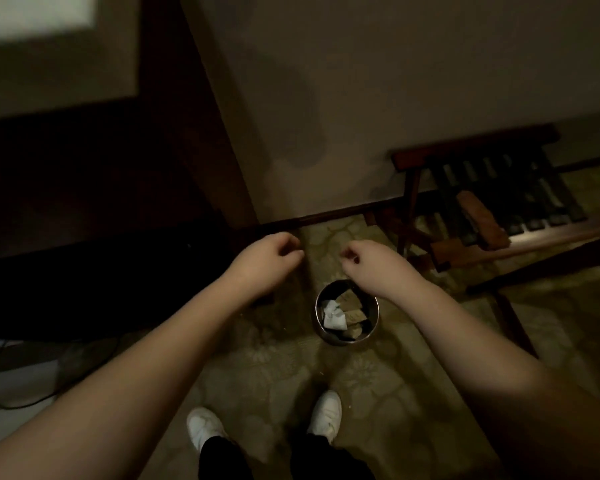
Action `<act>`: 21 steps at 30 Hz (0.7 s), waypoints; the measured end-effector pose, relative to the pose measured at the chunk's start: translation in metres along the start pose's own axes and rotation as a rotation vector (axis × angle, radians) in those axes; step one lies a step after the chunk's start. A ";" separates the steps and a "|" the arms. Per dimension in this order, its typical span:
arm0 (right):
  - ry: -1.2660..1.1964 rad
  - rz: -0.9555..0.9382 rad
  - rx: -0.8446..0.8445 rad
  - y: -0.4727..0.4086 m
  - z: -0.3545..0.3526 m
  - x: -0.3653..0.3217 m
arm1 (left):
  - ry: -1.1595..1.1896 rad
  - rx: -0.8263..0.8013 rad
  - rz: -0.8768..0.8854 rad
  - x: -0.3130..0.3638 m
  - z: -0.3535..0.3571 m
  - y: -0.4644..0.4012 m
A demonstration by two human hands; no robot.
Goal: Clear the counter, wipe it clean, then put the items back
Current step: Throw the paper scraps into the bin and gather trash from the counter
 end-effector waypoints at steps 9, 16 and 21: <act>0.118 -0.419 0.208 0.060 -0.137 -0.195 | 0.022 0.351 0.184 0.027 -0.164 0.152; 0.187 -0.707 0.331 0.084 -0.165 -0.337 | 0.138 0.682 0.268 -0.027 -0.271 0.235; 0.198 -0.842 0.337 0.072 -0.140 -0.426 | 0.224 0.856 0.235 -0.093 -0.334 0.272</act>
Point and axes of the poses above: each hand's wrist, its own y-axis away from the middle knuckle, its own z-axis out of the palm, x = y × z, the point moved 5 cm from there along -y, towards the middle knuckle, and after that the axes turned 7 degrees about -z, right-handed, at the moved point
